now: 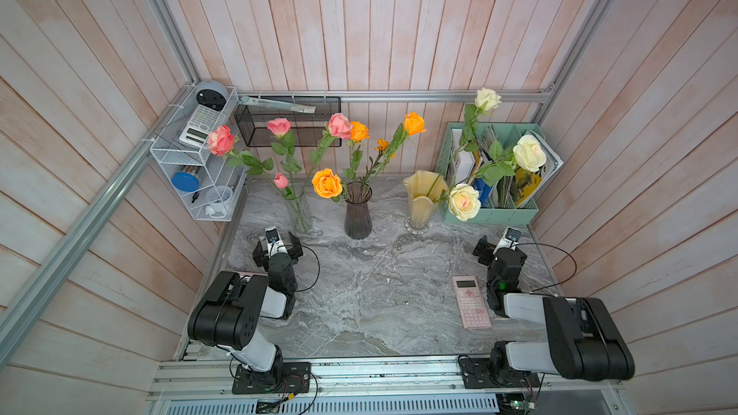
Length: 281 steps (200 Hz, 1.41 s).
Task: Arrange the flowers in different vases according to their colors
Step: Reset both arms
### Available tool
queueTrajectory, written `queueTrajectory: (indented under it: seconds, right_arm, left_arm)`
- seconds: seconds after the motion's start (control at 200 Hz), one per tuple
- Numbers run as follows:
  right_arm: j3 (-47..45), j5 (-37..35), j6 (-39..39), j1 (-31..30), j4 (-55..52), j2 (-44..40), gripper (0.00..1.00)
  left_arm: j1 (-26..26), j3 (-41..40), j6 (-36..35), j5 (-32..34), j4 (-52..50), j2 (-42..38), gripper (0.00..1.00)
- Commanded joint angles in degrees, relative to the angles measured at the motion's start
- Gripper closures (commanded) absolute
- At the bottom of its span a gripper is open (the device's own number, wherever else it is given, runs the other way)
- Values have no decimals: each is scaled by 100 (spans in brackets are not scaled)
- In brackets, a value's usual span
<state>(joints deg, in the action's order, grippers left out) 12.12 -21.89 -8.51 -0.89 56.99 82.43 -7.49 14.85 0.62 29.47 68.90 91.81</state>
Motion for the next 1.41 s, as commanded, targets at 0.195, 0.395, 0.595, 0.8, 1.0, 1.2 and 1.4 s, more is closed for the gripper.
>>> queueTrajectory:
  seconds: [0.195,0.395,0.595,0.8,1.0,1.2,1.4]
  right_arm:
    - [156,408,71,-15,113,-76,2]
    - [68,456,350,-65,1377,843,2]
    - [919,352,317,-114,-730,472,2]
    - [791,322,333,-123,-220,634,2]
    - [747,325,340,-123,-70,678,2]
    - [755,322,342,-122,-74,671,2]
    - [749,323,342,-129,-69,672,2]
  left_arm:
    - [164,351,175,-168,-763,-130,0]
    - [170,372,185,-180,-815,-135,0]
    - [204,400,219,-232,-915,-153,0]
    - [210,396,226,-240,-898,-163,0]
    - [203,400,219,-232,-904,-162,0]
    - [205,401,219,-236,-905,-157,0]
    - [204,394,219,-232,-900,-163,0]
